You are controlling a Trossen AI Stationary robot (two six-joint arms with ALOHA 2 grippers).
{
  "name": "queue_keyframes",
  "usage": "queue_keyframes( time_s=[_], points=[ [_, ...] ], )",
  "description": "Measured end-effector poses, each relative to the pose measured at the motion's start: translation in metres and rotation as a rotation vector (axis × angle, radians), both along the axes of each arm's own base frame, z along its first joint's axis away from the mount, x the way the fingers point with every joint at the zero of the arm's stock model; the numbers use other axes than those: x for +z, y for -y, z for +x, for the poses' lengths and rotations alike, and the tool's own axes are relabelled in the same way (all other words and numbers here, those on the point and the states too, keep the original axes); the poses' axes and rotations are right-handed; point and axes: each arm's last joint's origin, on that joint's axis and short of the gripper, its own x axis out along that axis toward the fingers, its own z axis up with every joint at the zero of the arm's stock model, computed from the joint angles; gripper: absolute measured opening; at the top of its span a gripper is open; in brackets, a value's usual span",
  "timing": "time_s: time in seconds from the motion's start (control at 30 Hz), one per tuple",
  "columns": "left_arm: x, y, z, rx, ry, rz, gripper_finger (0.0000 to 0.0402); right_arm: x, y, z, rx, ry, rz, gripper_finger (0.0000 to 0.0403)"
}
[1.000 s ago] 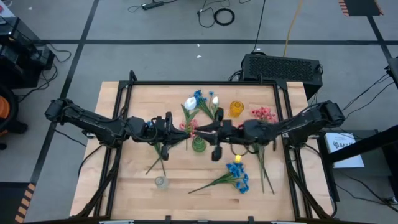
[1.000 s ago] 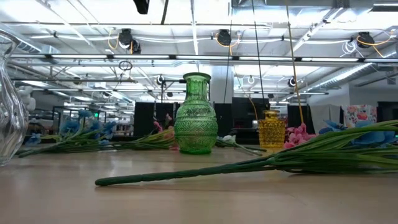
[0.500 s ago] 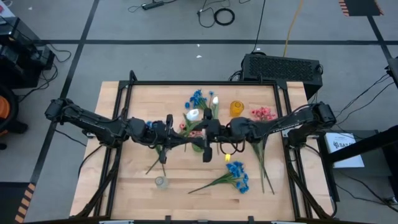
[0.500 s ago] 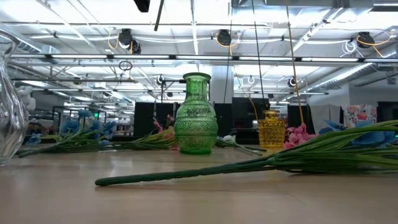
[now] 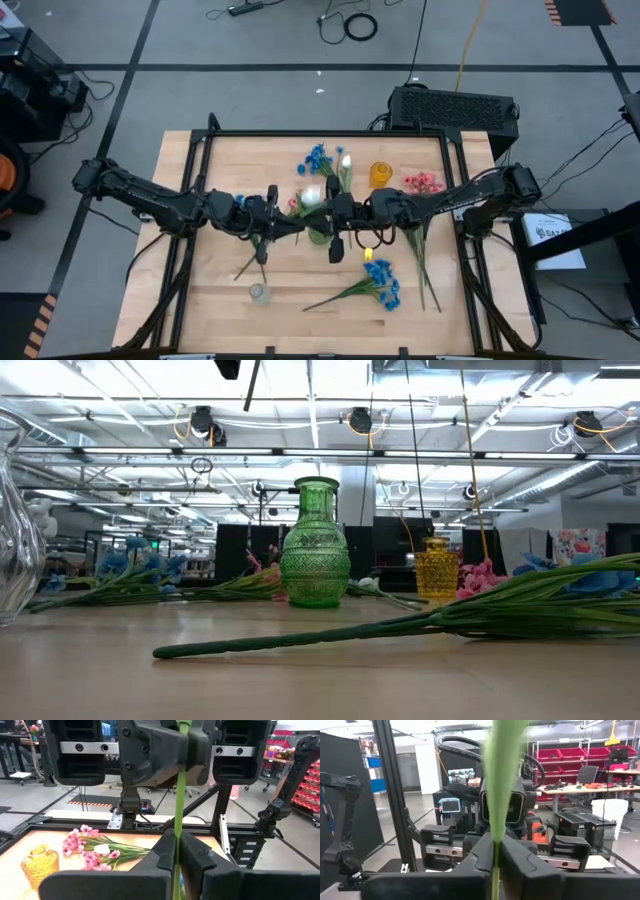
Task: Sort flowers into vase by color
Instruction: Put the left white flower into the green vase
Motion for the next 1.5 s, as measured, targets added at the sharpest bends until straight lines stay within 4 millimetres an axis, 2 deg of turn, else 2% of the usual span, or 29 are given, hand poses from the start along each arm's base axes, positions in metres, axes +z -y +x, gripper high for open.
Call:
queue_keyframes(
  time_s=[0.2, 0.3, 0.57, 0.67, 0.77, 0.93, 1.07, 1.27, 1.4, 1.5],
  points=[
    [0.000, 0.003, -0.001, -0.010, -0.001, 0.001, 0.0032, 0.004, 0.001, -0.006, 0.003, -0.041, -0.014, 0.0005],
    [0.002, 0.004, -0.002, -0.013, 0.009, -0.003, 0.0062, 0.012, 0.003, -0.017, 0.004, -0.073, -0.023, 0.0003],
    [0.007, 0.002, -0.009, 0.022, 0.013, -0.040, 0.0201, 0.047, 0.006, -0.066, 0.017, -0.127, -0.052, 0.0001],
    [0.005, 0.000, -0.012, 0.047, -0.030, -0.043, 0.0230, 0.058, 0.008, -0.090, 0.021, -0.166, -0.064, 0.0001],
    [0.002, -0.002, -0.015, 0.080, -0.081, -0.060, 0.0236, 0.064, 0.005, -0.114, -0.010, -0.150, -0.052, 0.0001],
    [-0.003, -0.002, -0.016, 0.105, -0.140, -0.110, 0.0237, 0.043, -0.004, -0.142, -0.037, -0.090, -0.022, 0.0000],
    [-0.004, -0.002, -0.017, 0.111, -0.158, -0.161, 0.0238, 0.019, -0.009, -0.153, -0.020, 0.023, 0.035, 0.0000],
    [-0.010, 0.003, -0.019, 0.151, -0.213, -0.225, 0.0238, -0.013, -0.011, -0.157, 0.001, 0.097, 0.115, 0.0000],
    [-0.016, 0.002, -0.023, 0.332, -0.245, -0.292, 0.0238, -0.029, -0.014, -0.153, 0.012, 0.059, 0.124, 0.0000],
    [-0.020, 0.003, -0.025, 0.403, -0.256, -0.317, 0.0238, -0.036, -0.020, -0.148, 0.027, 0.038, 0.122, 0.0000]
  ],
)
